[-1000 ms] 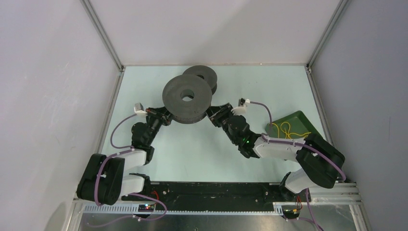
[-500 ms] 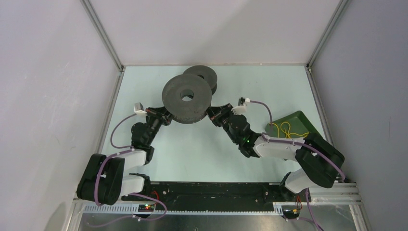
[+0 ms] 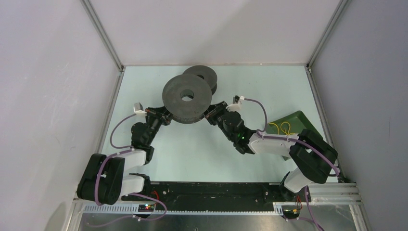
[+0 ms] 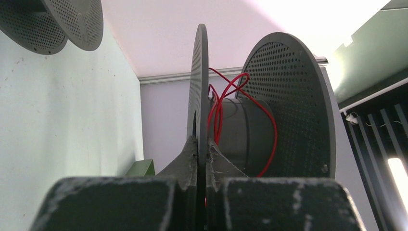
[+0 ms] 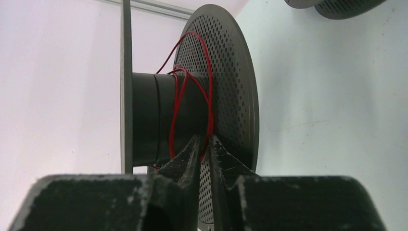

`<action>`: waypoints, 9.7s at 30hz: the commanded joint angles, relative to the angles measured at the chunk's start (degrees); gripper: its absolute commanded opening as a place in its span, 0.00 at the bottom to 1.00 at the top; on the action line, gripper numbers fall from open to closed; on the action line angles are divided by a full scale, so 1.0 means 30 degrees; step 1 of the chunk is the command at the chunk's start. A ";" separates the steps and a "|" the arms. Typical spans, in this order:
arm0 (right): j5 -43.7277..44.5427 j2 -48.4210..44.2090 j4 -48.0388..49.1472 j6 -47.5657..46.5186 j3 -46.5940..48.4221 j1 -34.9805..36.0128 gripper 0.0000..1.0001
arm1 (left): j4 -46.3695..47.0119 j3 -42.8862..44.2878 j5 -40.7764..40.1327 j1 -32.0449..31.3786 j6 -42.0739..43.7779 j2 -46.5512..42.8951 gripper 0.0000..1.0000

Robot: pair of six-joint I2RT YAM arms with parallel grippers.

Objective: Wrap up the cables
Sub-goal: Place the cable reel at the center of the board, then adjust the cable on the cable reel.

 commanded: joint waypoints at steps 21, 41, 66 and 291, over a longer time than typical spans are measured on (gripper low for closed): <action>0.0371 -0.2343 -0.4884 -0.1480 -0.0491 -0.0480 0.32 | 0.3752 0.0935 0.0129 -0.0015 -0.1431 -0.0365 0.00; 0.0120 -0.4588 -0.5780 -0.2686 -0.1410 -0.1039 0.29 | 0.3781 0.0821 0.0183 0.0066 -0.1222 -0.0331 0.00; -0.2239 -0.9774 -0.5364 -0.6722 -0.4219 -0.3928 0.32 | 0.4321 0.1818 0.2846 0.0014 0.2156 0.5762 0.00; -0.6660 0.4041 -0.1611 -0.2194 -0.1529 -0.3191 0.15 | 0.2135 -0.0941 0.2403 0.0204 0.3617 1.0210 0.43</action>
